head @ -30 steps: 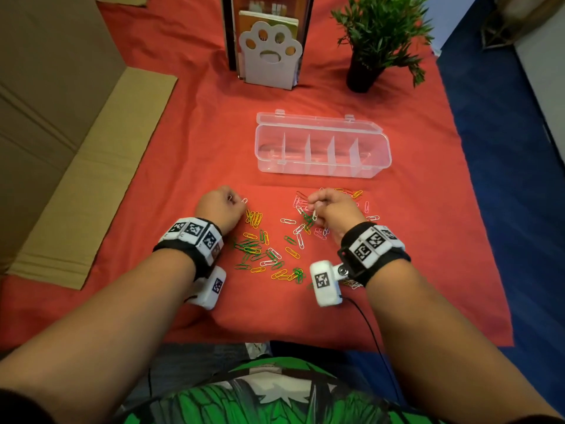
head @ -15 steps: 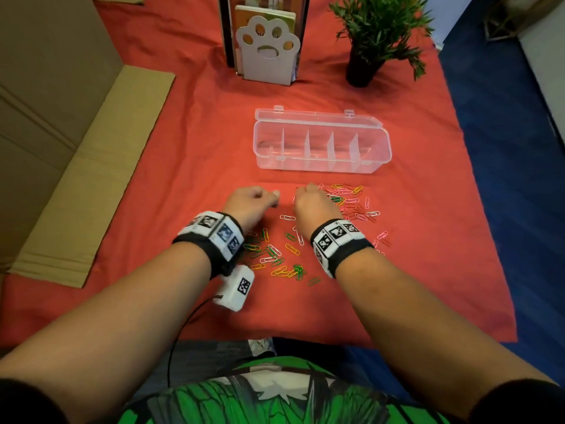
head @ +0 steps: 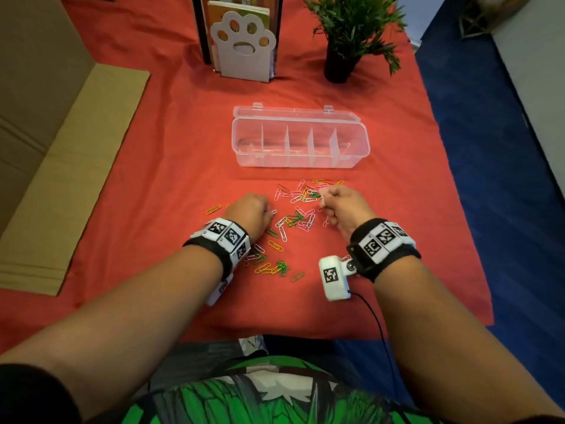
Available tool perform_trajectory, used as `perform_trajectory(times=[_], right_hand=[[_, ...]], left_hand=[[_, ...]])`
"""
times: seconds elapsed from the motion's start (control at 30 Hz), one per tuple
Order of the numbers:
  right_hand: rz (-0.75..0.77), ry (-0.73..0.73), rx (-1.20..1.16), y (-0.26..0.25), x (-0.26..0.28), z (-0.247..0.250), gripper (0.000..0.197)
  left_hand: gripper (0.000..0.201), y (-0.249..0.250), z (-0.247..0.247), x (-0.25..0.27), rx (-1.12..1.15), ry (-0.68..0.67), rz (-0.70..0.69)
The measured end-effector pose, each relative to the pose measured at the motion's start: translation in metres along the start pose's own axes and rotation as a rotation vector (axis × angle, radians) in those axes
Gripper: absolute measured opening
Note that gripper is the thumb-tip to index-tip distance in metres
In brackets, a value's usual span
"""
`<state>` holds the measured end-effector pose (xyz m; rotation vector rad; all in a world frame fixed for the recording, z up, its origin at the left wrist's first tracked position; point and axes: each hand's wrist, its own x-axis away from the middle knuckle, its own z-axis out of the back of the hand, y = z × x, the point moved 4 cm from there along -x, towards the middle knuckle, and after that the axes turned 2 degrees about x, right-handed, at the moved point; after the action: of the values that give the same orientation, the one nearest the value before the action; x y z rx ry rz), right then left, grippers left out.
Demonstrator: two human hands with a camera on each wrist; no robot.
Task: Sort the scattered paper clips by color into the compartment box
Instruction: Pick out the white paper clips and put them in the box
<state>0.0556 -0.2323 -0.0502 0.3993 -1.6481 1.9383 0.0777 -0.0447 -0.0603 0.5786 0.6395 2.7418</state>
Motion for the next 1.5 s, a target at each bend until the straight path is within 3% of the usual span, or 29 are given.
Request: perform_trajectory(times=[0.07, 0.17, 0.23, 0.27, 0.33, 0.37, 0.43, 0.5, 0.57, 0.67, 0.73, 0.8, 0.97, 1.07, 1.17, 1.23, 1.37, 1.43, 1.5], right_hand=[[-0.045, -0.043, -0.263, 0.000, 0.007, 0.009, 0.028], [-0.118, -0.094, -0.485, 0.003, 0.015, 0.016, 0.021], [-0.169, -0.087, -0.401, 0.007, 0.017, 0.015, 0.022], [-0.168, -0.074, -0.230, 0.009, 0.016, 0.013, 0.021], [-0.117, -0.027, 0.343, 0.009, 0.013, 0.008, 0.017], [-0.061, 0.009, 0.637, 0.008, 0.012, 0.005, 0.019], [0.046, 0.067, 0.970, 0.007, 0.012, -0.007, 0.030], [0.152, 0.101, 1.079, 0.007, 0.015, -0.020, 0.039], [0.220, 0.093, 1.108, 0.005, 0.019, -0.027, 0.040], [0.269, 0.031, 1.133, 0.005, 0.017, -0.028, 0.034], [0.203, 0.044, 1.035, 0.009, 0.011, -0.020, 0.025], [0.137, 0.078, 0.856, 0.015, 0.006, -0.008, 0.009], [0.023, 0.085, 0.265, 0.017, 0.007, 0.023, 0.029], [-0.051, 0.074, -0.203, 0.018, 0.008, 0.047, 0.028], [-0.117, 0.109, -0.560, 0.020, 0.008, 0.070, 0.019], [-0.123, 0.165, -0.457, 0.024, 0.001, 0.079, 0.017], [0.043, 0.270, 0.566, 0.017, -0.013, 0.084, 0.010], [0.127, 0.275, 0.861, 0.015, -0.014, 0.077, 0.019], [0.211, 0.270, 1.031, 0.013, -0.011, 0.068, 0.025]], left_hand=[[0.015, -0.002, 0.005, 0.001, 0.268, 0.003, 0.121], [0.020, -0.003, 0.005, 0.012, 1.145, -0.116, 0.379], [0.013, 0.001, 0.010, 0.021, 1.572, -0.219, 0.422], [0.015, 0.002, 0.011, 0.023, 1.651, -0.247, 0.414], [0.020, 0.004, 0.007, 0.021, 1.601, -0.233, 0.415], [0.019, 0.005, 0.003, 0.018, 1.468, -0.193, 0.417], [0.017, 0.006, -0.002, 0.009, 1.007, -0.070, 0.371], [0.019, 0.009, -0.005, 0.002, 0.532, 0.042, 0.261], [0.023, 0.015, -0.006, 0.001, 0.212, 0.086, 0.146], [0.026, 0.021, -0.009, 0.002, -0.008, 0.080, 0.016], [0.024, 0.023, -0.012, 0.002, -0.065, 0.052, -0.026], [0.020, 0.023, -0.013, 0.002, -0.069, 0.027, -0.017], [0.020, 0.020, -0.013, 0.001, 0.006, 0.021, 0.002], [0.015, 0.012, -0.008, 0.001, 0.257, 0.041, 0.072], [0.013, 0.005, -0.009, 0.002, 0.769, -0.016, 0.239], [0.023, 0.005, -0.010, 0.008, 1.121, -0.103, 0.354], [0.025, 0.014, -0.004, 0.017, 1.494, -0.239, 0.448], [0.025, 0.014, -0.008, 0.017, 1.487, -0.232, 0.481], [0.019, 0.011, -0.012, 0.014, 1.173, -0.154, 0.389]])
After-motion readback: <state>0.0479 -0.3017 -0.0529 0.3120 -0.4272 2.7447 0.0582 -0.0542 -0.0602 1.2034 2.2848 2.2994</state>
